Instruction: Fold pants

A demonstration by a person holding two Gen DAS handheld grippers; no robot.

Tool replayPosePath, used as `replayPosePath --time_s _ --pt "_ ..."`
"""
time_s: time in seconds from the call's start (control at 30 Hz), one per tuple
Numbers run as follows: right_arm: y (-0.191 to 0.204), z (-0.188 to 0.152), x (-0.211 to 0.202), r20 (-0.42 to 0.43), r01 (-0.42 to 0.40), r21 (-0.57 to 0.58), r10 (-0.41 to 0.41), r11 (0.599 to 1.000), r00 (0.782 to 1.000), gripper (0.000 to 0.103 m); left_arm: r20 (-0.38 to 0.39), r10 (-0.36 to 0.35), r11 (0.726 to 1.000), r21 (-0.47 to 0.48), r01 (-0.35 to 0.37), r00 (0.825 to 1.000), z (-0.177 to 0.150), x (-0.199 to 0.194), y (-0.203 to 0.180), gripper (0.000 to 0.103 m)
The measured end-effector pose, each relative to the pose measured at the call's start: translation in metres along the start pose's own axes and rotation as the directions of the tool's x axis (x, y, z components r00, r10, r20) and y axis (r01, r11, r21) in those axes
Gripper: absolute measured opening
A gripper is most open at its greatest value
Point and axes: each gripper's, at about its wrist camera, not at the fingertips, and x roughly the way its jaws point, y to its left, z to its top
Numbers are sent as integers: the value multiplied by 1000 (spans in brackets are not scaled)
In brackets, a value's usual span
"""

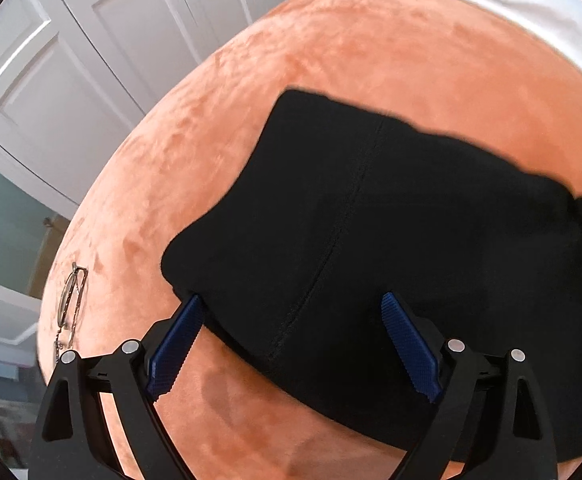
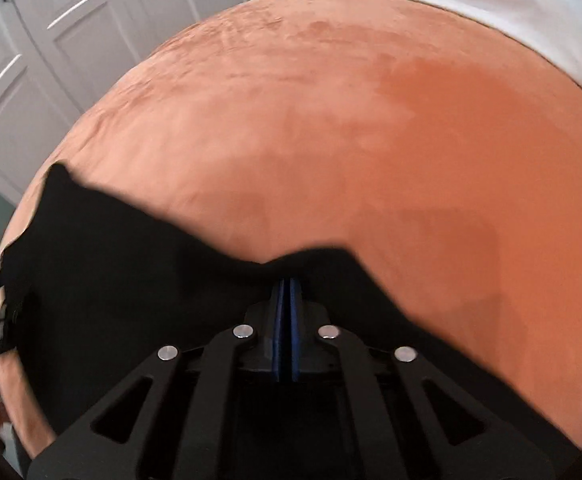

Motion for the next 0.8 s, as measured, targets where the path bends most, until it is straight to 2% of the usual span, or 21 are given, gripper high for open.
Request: replayPosePath --time_s 0.03,0.1,0.2,0.27,0.33,0.4,0.43,0.47,0.5,0.57,0.63,0.7,0.77,0.8 --pt "-1 6 0 1 2 23 -2 1000 1000 0 6 -9 1000 -5 9 1000 -1 -4 3 90" --pt "1 11 -20 39 -44 73 41 996 998 6 47 -45 999 -15 46 998 1 -17 9 89" --pt "15 -2 -48 106 -96 47 91 994 990 6 94 -109 993 -36 113 990 26 -22 12 89" --pt "24 -6 -36 59 -133 44 130 990 990 6 103 -137 989 -36 141 985 49 -12 4 89" --pt "26 -7 -16 27 -111 52 110 992 994 2 85 -113 992 -47 117 990 71 9 -8 89" --pt "11 -5 -3 28 -102 117 100 988 995 0 28 -80 994 -68 82 996 77 18 -14 89" --pt "4 -3 -6 34 -107 165 102 981 994 0 32 -78 994 -74 80 996 73 10 -15 89" --pt "-1 -1 -13 53 -128 214 119 968 991 6 51 -80 994 -66 83 995 69 0 -15 89" --pt "-1 -1 -20 69 -150 219 139 964 988 7 75 -68 996 -48 72 995 59 -12 -14 89" --pt "4 -7 -35 97 -167 168 153 972 984 7 117 -21 999 -21 24 993 37 -29 -7 95" --pt "5 -18 -44 101 -167 136 154 976 983 7 148 65 998 -4 -65 987 20 -29 2 96" --pt "11 -27 -45 80 -188 118 180 975 980 7 118 155 988 1 -156 981 7 -17 23 96" --pt "18 -30 -44 59 -203 94 198 975 978 7 70 169 985 -36 -167 983 -1 -9 50 96" --pt "23 -27 -43 58 -202 76 198 977 979 7 58 145 988 -67 -141 988 -3 -10 64 96"
